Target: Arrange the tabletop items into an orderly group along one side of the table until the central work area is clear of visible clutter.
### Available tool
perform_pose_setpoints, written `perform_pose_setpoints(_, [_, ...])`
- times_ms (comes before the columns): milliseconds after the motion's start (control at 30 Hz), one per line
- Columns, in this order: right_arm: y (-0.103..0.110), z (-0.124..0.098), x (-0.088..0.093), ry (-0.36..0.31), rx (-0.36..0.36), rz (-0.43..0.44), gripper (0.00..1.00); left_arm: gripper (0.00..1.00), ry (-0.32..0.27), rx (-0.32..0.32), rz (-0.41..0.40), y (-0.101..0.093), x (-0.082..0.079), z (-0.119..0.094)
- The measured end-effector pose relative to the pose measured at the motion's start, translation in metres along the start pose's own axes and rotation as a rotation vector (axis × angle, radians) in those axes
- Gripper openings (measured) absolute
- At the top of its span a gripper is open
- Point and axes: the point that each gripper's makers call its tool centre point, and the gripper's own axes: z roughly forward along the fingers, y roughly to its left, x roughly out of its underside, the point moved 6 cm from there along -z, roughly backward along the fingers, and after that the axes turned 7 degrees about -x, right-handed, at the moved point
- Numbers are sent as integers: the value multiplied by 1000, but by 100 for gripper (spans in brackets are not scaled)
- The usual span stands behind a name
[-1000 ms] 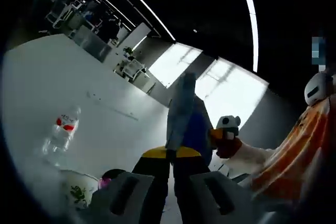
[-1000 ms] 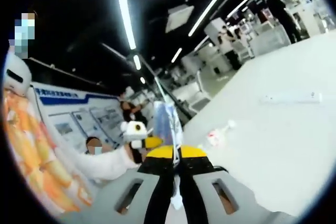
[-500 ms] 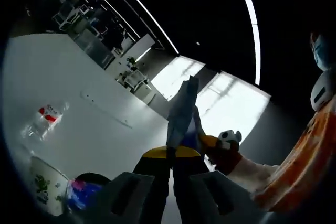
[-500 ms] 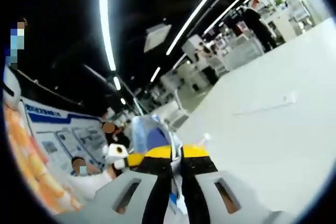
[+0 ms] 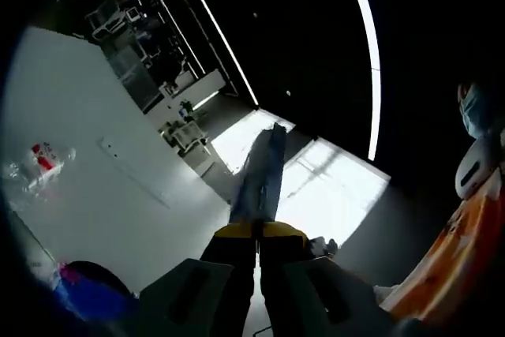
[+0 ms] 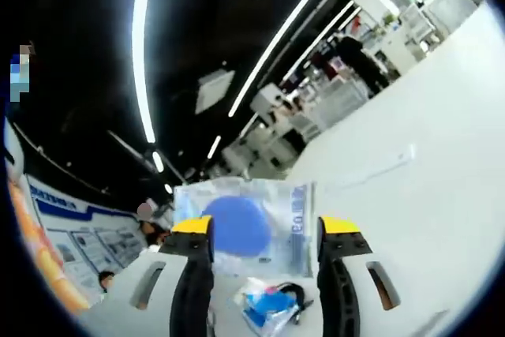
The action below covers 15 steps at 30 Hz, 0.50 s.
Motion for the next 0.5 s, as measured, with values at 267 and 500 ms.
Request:
perform_pose_setpoints(267, [-21, -5, 70, -110, 58, 547, 67, 0, -36, 50, -44, -14, -1, 16])
perform_pose_setpoints(500, [-3, 16, 47, -268, -71, 640, 64, 0, -31, 118, -109, -32, 7, 32])
